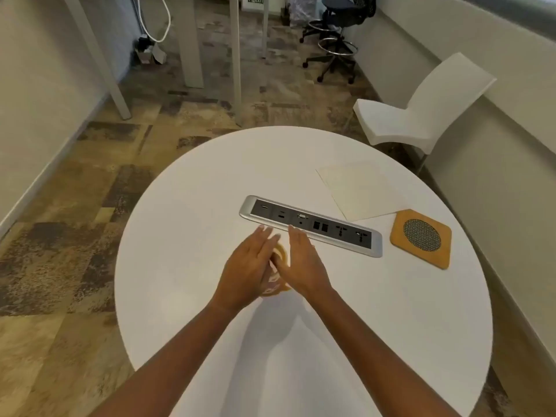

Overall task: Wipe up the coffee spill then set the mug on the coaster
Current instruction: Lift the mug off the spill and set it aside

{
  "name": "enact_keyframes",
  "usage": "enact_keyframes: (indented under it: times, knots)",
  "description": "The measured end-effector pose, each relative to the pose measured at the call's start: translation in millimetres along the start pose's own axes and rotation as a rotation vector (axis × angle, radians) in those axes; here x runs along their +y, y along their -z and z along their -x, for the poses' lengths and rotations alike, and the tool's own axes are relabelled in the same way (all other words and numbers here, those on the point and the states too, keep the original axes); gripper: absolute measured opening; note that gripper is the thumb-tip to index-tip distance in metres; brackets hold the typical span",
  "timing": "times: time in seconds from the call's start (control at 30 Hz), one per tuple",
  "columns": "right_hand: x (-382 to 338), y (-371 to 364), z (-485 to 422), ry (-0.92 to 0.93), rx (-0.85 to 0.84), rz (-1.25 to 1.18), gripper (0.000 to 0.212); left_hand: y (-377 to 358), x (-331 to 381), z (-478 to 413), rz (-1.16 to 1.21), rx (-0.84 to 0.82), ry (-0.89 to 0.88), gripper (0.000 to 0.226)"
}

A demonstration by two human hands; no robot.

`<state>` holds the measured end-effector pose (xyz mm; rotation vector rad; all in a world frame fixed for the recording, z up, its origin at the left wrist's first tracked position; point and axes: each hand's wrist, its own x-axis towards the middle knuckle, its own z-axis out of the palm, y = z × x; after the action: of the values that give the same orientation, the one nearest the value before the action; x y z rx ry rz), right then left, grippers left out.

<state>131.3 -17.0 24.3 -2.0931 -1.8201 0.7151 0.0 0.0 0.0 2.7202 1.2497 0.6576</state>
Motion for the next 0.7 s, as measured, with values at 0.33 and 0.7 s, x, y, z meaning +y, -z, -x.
enact_keyframes:
  times: [0.33, 0.7]
  knots:
    - [-31, -6, -14, -0.033, -0.218, 0.253, 0.100, -6, -48, 39, 0.367, -0.063, 0.423, 0.044]
    - [-37, -8, -20, -0.020, -0.237, 0.350, 0.094, -12, -59, 40, 0.490, -0.270, 0.385, 0.023]
